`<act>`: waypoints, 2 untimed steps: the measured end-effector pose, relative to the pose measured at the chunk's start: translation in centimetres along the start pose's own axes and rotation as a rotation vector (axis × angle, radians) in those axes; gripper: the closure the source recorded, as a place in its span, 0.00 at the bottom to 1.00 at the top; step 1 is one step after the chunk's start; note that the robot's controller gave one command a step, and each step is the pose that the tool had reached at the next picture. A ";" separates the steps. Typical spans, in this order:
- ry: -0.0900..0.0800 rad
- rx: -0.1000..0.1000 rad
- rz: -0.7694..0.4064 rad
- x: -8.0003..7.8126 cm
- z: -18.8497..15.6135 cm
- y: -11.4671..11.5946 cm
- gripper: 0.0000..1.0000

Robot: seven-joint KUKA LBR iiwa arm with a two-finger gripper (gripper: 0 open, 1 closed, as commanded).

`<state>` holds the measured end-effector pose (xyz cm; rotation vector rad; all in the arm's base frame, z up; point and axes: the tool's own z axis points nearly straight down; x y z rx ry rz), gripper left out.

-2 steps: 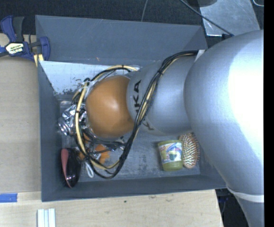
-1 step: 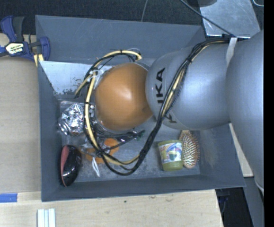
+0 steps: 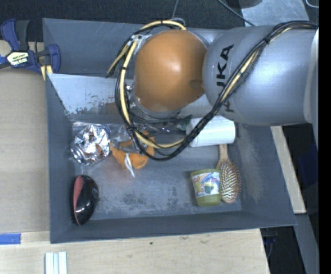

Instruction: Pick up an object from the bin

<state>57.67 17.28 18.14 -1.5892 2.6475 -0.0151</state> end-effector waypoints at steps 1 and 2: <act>-0.001 -0.001 0.098 -0.1 2.9 2.6 1.00; -0.002 -0.005 0.020 -1.2 7.5 5.6 1.00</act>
Offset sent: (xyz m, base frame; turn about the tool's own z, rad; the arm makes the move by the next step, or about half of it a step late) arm -0.0213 0.0130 -0.0290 0.0967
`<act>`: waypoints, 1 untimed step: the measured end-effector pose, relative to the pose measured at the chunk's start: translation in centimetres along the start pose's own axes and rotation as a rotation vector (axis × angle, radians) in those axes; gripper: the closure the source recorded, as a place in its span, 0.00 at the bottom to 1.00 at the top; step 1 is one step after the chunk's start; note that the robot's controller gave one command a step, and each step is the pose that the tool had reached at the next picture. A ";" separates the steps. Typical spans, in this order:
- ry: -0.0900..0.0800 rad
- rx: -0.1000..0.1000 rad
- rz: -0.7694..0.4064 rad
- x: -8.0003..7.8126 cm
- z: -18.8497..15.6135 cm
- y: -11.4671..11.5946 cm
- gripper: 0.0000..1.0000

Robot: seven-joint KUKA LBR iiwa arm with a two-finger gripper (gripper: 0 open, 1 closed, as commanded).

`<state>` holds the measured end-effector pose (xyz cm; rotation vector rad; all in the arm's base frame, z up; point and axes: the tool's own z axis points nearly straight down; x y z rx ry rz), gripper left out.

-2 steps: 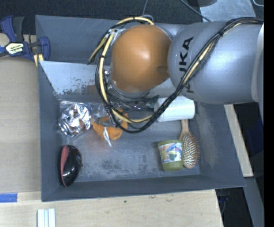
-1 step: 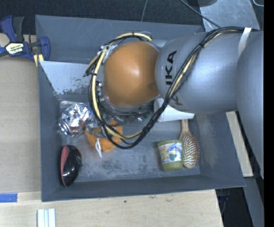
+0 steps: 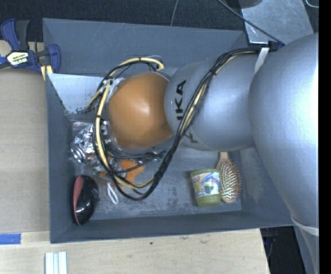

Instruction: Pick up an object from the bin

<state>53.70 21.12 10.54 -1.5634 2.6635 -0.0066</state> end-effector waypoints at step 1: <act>-0.002 0.001 -0.111 3.2 3.4 1.6 1.00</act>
Offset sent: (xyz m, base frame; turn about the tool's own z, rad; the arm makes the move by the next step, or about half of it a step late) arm -0.0283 -0.0187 -0.0354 -0.1144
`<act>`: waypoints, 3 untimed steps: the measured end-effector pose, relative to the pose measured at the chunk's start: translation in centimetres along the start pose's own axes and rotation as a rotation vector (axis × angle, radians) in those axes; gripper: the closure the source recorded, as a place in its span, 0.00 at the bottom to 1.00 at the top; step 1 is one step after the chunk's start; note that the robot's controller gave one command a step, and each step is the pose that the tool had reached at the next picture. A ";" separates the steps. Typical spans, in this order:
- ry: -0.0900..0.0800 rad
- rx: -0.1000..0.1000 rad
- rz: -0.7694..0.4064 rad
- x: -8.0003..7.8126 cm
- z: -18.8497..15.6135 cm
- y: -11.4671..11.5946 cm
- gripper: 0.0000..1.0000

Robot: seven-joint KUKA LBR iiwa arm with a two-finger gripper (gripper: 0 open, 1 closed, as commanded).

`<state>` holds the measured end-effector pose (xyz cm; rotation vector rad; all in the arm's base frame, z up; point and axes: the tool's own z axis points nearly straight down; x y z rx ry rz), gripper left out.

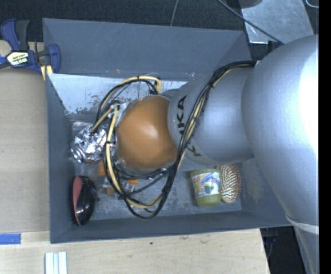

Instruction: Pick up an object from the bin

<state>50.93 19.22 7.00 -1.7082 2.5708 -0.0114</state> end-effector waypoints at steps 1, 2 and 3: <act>-0.007 0.006 -0.070 0.3 -8.9 1.2 1.00; -0.008 0.005 -0.135 0.4 -5.7 0.0 1.00; -0.003 0.005 -0.126 -0.8 -0.7 1.4 1.00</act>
Offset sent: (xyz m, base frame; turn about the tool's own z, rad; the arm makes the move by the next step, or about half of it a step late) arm -0.0187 -0.0008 0.0837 -0.0720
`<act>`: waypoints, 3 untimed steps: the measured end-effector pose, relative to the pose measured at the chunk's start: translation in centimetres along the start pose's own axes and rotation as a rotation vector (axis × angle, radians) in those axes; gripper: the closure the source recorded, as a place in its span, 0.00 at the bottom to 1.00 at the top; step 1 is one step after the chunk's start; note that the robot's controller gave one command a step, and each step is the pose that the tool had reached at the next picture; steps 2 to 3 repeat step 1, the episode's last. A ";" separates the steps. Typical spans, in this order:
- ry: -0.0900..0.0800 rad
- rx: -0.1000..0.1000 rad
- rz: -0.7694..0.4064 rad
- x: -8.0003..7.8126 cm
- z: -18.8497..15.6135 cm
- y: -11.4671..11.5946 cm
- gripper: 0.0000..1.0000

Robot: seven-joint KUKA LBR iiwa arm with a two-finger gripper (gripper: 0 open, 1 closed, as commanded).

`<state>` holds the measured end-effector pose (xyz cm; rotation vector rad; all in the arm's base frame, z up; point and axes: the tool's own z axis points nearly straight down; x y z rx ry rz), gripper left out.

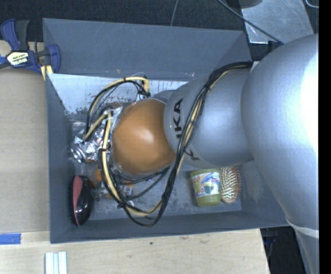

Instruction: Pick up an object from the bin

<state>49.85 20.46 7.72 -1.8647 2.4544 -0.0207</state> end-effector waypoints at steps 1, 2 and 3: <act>-0.006 0.008 -0.138 1.2 -12.4 0.1 1.00; -0.006 0.008 -0.138 1.2 -12.4 0.1 1.00; -0.006 0.008 -0.138 1.2 -12.4 0.1 1.00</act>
Offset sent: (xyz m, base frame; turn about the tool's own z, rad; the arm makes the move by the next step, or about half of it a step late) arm -0.0129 -0.0146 0.1187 -0.1402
